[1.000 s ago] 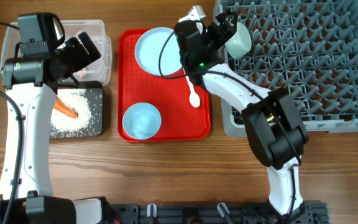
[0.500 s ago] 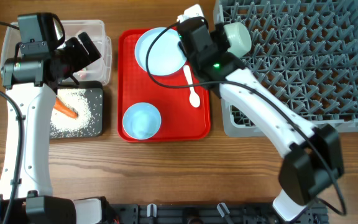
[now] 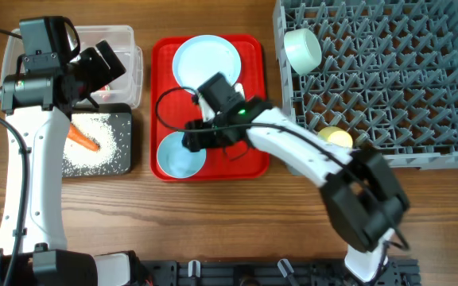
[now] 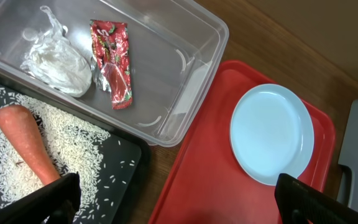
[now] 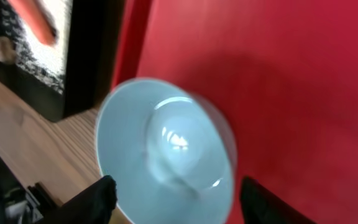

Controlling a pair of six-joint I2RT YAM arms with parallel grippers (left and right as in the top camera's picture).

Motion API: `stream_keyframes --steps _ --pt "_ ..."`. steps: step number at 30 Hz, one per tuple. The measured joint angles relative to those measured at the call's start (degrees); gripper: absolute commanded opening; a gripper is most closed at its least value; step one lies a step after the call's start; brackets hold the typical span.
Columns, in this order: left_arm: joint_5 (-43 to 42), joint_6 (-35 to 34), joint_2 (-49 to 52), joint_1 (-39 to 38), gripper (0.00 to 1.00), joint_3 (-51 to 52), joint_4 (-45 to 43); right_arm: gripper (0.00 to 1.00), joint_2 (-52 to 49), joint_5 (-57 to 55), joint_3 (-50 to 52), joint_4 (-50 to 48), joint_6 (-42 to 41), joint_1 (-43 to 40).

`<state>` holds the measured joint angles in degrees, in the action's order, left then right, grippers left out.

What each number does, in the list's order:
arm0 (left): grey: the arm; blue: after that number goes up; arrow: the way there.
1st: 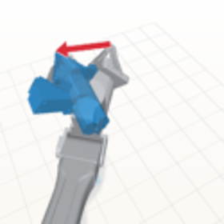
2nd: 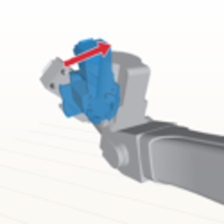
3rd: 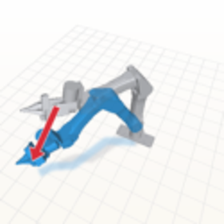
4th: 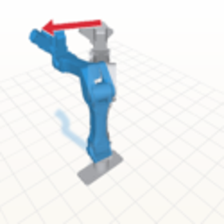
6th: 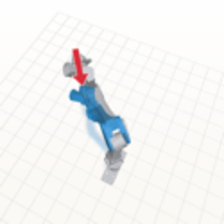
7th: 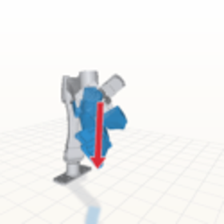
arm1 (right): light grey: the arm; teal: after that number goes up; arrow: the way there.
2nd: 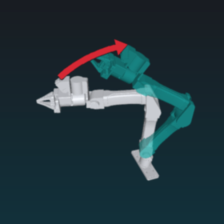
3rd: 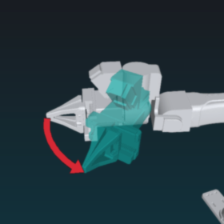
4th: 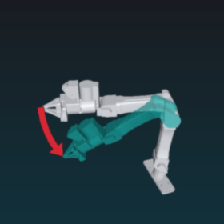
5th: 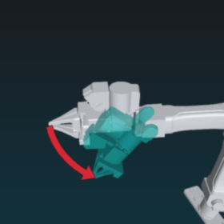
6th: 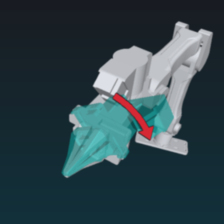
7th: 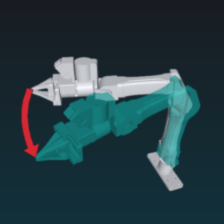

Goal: Sort waste into correct bins and load items into the dishwasher rack
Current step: 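Move the right gripper to the blue bowl and grasp its rim, then carry the blue bowl right and set it in the rack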

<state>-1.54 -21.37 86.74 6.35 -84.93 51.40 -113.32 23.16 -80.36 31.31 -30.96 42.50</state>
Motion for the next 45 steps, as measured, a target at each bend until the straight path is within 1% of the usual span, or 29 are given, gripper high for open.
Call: stream_keyframes --steps 4,7,8,9,11,13,26,29,32,33,34,37,40,44,45 --pt "0.0 0.0 0.0 0.0 1.0 0.0 0.0 0.42 -3.13 1.07 0.09 0.26 -3.15 0.55" --pt "0.0 0.02 0.0 0.0 1.0 0.0 0.0 0.4 -4.07 1.29 0.42 0.83 -5.01 0.13" --pt "0.0 0.02 0.0 0.0 1.0 0.0 0.0 0.34 -4.07 1.31 0.42 0.68 -5.29 -0.04" --pt "0.0 0.02 0.0 0.0 1.0 0.0 0.0 0.25 -4.07 1.31 0.42 0.44 -5.44 -0.17" --pt "0.0 0.0 0.0 0.0 1.0 0.0 0.0 0.11 -4.07 1.29 0.42 0.24 -5.57 -0.39" --pt "0.0 0.02 0.0 0.0 1.0 0.0 0.0 0.06 -4.07 1.29 0.42 0.09 -6.43 -0.44" --pt "0.0 0.02 0.0 0.0 1.0 0.0 0.22 0.04 -4.07 -0.48 0.42 -0.11 -8.26 -0.61" --pt "0.0 0.0 0.0 0.0 1.0 0.0 0.22 0.04 -3.56 -2.93 0.39 2.45 -8.2 -1.42" --pt "0.0 0.0 0.0 0.0 1.0 0.0 0.24 0.03 -0.22 -8.52 0.39 7.69 -7.1 -3.17" --pt "0.0 0.0 0.0 0.0 1.0 0.0 0.24 0.04 0.24 -9.05 0.37 8.13 -6.64 -3.37" --pt "0.0 0.0 0.0 0.0 1.0 0.0 0.24 0.04 3.89 -13.38 0.37 10.54 -6.25 -4.76" --pt "0.0 0.0 0.0 0.0 1.0 0.0 0.24 0.04 11.54 -22.03 0.26 13.46 -4.44 -7.23" --pt "0.0 0.0 0.0 0.0 1.0 0.0 0.24 0.04 19.93 -33.27 -0.55 16.37 -3.1 -9.05" --pt "0.0 0.02 0.0 0.0 1.0 0.0 0.24 0.04 26.34 -49.64 -1.7 20.63 -2.14 -9.27" --pt "0.0 0.0 0.0 0.0 1.0 0.0 0.24 0.04 27.34 -56.54 -1.88 22.97 -2.05 -9.18"
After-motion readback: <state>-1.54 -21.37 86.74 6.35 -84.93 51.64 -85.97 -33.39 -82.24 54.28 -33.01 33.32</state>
